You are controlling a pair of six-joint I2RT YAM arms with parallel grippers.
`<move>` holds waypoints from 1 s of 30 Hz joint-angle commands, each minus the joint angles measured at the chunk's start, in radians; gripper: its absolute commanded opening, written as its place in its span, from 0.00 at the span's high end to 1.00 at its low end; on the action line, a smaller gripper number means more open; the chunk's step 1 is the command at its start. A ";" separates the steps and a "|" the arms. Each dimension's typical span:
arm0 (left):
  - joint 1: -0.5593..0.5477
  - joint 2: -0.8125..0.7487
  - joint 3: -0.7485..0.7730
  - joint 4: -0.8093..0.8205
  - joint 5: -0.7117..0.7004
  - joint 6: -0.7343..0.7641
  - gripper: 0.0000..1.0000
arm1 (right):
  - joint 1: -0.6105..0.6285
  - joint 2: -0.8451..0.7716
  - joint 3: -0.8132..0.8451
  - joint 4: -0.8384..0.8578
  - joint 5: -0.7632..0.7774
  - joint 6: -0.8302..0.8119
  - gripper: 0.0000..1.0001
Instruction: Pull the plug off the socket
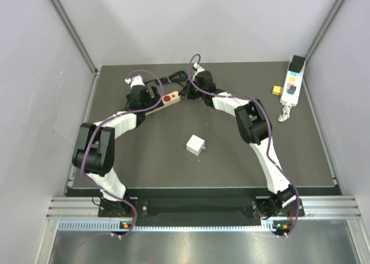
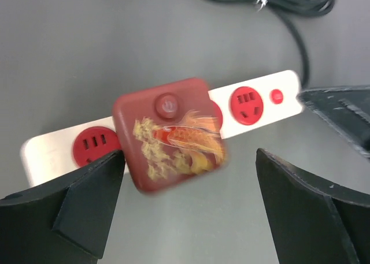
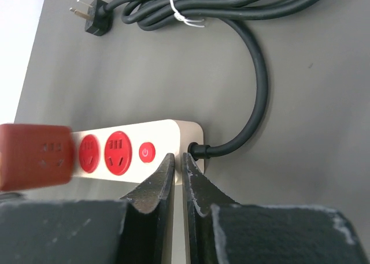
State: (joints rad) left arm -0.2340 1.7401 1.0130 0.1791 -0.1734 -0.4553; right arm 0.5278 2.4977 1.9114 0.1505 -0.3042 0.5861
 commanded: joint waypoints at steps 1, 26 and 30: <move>0.045 -0.114 -0.042 0.140 0.141 -0.078 0.01 | 0.024 -0.010 0.000 -0.074 -0.042 -0.037 0.99; 0.393 -0.117 -0.412 0.546 0.357 -0.347 0.45 | 0.096 -0.336 -0.134 -0.259 0.259 -0.337 0.32; 0.417 -0.087 -0.418 0.612 0.440 -0.376 0.57 | 0.152 -0.318 -0.017 -0.339 0.298 -0.377 0.20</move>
State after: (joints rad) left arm 0.1692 1.6463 0.6006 0.6189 0.1600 -0.7898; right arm 0.6209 2.2353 1.7908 -0.1299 -0.0841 0.2825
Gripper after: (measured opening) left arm 0.443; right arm 0.788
